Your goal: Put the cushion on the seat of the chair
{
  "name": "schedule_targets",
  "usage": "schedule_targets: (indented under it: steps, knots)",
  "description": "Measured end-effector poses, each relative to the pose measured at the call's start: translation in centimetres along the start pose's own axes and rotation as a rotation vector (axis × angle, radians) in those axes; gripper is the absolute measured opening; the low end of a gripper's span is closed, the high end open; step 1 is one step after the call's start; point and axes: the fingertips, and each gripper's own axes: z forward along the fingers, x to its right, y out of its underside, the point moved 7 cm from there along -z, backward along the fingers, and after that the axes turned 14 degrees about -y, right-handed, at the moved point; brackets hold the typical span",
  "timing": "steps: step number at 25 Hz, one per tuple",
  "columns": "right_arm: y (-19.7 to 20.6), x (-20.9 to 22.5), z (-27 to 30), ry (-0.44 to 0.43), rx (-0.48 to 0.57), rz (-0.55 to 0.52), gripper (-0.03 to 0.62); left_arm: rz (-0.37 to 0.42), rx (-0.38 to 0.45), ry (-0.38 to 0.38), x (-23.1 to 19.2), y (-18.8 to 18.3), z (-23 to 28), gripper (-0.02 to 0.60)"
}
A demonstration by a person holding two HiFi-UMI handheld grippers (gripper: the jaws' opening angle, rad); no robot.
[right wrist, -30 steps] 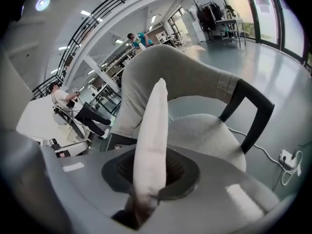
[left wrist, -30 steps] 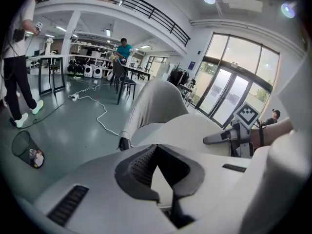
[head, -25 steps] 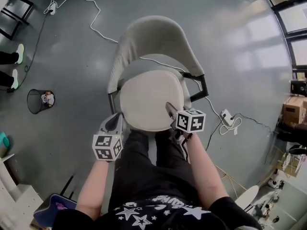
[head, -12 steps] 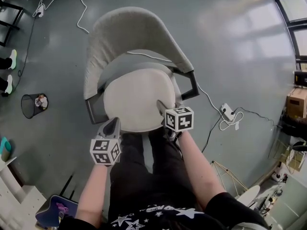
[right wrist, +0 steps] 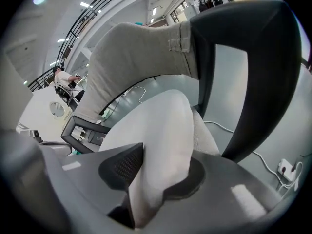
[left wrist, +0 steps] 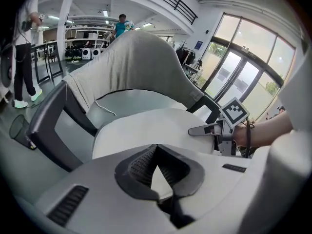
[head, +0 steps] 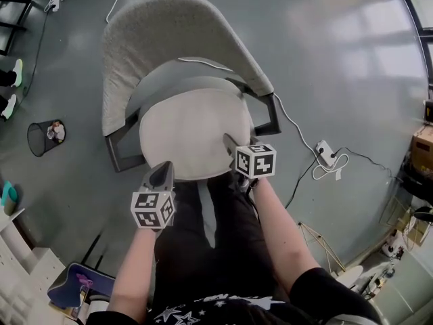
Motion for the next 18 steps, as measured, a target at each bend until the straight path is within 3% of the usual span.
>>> schedule_targets:
  steps: [14, 18]
  knots:
    - [1.5, 3.6, 0.2, 0.101, 0.006, 0.022, 0.286, 0.012, -0.048, -0.009, 2.5, 1.1, 2.5, 0.008]
    - [2.2, 4.8, -0.9, 0.15, 0.019, 0.02, 0.308, 0.005, -0.059, 0.008, 2.6, 1.2, 2.4, 0.008]
